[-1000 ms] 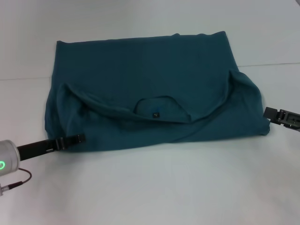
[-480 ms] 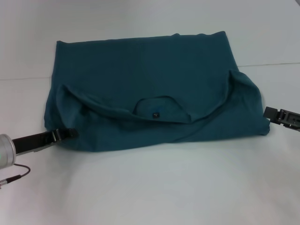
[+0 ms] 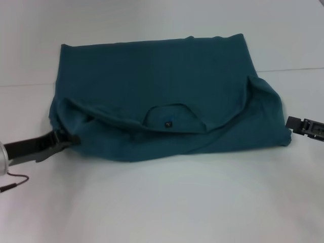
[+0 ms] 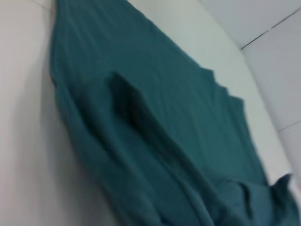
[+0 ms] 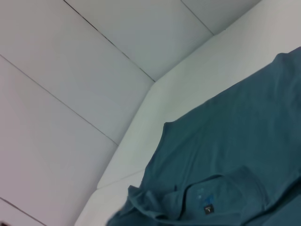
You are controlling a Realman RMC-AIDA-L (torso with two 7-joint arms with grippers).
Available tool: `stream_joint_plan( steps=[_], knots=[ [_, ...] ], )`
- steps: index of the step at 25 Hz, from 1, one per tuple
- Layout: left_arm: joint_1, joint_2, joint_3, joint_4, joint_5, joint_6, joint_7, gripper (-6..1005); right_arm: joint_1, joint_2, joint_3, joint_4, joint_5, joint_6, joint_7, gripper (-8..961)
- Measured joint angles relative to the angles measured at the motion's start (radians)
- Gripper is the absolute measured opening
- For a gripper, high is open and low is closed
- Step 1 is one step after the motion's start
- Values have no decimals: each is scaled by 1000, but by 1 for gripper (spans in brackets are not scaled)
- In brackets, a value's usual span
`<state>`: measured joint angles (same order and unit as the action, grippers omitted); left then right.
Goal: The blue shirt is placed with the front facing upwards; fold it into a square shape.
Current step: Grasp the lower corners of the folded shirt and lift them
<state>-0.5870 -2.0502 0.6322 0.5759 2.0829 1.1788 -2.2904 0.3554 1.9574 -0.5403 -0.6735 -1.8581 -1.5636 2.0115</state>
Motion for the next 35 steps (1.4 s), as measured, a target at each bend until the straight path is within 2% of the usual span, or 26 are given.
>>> stream_joint_plan(
  steps=[3,4,5,6,9,13,16,19,25,29,35],
  knots=[
    [-17,21,-49,-12,23,66,-56,7,8,-10,-1,-5,-33,5,8,765],
    [-17,21,-49,-12,23,66,-56,7,15,-15,1,-8,-54,7,15,765],
    [-20,24,-58,-13,28,73,-67,7,33,-30,5,-11,-102,14,35,765],
    [-20,24,-58,-13,28,73,-67,6,33,-30,5,-11,-102,14,35,765],
    [-30,36,-100,-36,38,83,-85,6,65,-56,7,-13,-165,31,75,765],
    [-32,37,-106,-44,34,83,-83,6,123,-83,1,-19,-268,110,167,765],
    [-33,36,-110,-48,31,75,-79,6,181,-90,-1,-23,-361,174,239,765],
    [-38,33,-114,-49,30,63,-79,7,246,-87,-4,-21,-479,217,308,765],
    [-41,27,-117,-60,9,42,-78,7,353,-52,-15,-15,-673,268,373,765],
    [-42,24,-117,-62,5,34,-77,7,372,-34,-35,-14,-728,316,374,765],
    [-42,19,-117,-62,3,17,-76,7,363,-12,-52,-12,-752,376,377,765]
  ],
)
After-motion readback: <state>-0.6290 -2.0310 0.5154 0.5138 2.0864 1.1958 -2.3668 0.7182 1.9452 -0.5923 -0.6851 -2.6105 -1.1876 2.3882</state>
